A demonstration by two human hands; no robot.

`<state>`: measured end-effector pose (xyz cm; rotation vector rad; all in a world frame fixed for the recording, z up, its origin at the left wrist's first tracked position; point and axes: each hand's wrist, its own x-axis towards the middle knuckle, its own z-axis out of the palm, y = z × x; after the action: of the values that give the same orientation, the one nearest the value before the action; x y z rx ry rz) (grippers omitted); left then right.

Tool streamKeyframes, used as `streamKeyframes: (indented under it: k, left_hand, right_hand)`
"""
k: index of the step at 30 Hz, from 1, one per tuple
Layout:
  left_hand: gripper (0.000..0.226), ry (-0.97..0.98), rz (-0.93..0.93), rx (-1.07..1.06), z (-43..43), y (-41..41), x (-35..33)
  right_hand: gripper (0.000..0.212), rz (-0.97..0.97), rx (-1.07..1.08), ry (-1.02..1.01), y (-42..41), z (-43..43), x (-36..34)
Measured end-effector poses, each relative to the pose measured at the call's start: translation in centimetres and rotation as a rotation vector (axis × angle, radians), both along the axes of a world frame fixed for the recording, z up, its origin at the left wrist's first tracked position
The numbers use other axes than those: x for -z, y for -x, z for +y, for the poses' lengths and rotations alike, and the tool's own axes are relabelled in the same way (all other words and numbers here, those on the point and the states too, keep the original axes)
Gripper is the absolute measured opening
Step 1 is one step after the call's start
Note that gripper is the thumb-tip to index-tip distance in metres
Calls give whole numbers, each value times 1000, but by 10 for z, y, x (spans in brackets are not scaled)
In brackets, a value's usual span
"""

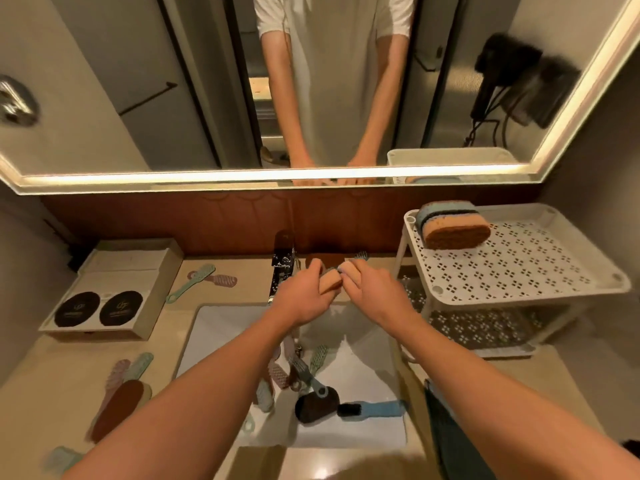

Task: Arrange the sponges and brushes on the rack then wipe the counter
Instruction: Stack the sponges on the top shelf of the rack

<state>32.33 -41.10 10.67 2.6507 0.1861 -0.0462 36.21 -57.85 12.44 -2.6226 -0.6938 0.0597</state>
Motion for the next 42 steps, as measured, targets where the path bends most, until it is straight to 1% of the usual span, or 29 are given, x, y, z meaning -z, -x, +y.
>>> streamKeyframes:
  k: [4,5,7,9,10,11,12,13,15,17,19,22,28,32,35,39,42]
  left_hand:
    - [45,118,-4,12,1,0,-36]
    - [43,136,-18,27,1,-1,-43]
    - [39,154,-57,56,-3,-3,-58]
    - [37,137,-97,100,-7,-10,-73]
    - [36,134,-112,120,-10,-14,-78]
    - [35,141,-136,138,-14,-19,-84]
    - [35,149,-164,151,-19,-23,-88]
    - [34,150,-197,160,-24,-27,-91]
    - [36,154,-265,182,-36,-33,-97]
    - [37,177,-322,191,-46,-37,-105]
    - [37,163,-350,210,-55,-42,-115]
    - [37,105,-356,240,-69,-48,-124]
    - [40,7,-377,294,-106,-57,-117]
    - [42,-23,-373,366,-133,-69,-115]
    - [40,-25,-392,395,-153,-76,-112]
    - [35,-4,-401,398,-176,-86,-103]
    - [35,-73,-410,424,-186,-94,-98]
  right_hand:
    - [46,136,79,-103,3,-7,-41]
    - [43,145,77,-121,4,-10,-51]
    - [26,125,29,-106,8,-18,-71]
    - [30,53,-33,-47,10,-29,-91]
    - [30,21,-35,-33,9,-36,-97]
    - [24,2,-13,-53,6,-43,-101]
    - [20,-1,26,-96,4,-51,-103]
    - [20,12,70,-153,0,-57,-104]
    - [29,56,142,-272,-7,-72,-106]
    - [31,72,179,-388,-12,-87,-109]
    - [34,53,199,-423,-17,-101,-112]
    - [39,4,211,-376,-20,-120,-113]
    - [32,-100,275,-287,-23,-159,-107]
    - [45,-141,326,-205,-26,-190,-105]
    - [39,-173,370,-157,-30,-210,-102]
    - [40,-158,386,-109,-31,-231,-96]
    - [38,-147,350,-99,-34,-236,-90]
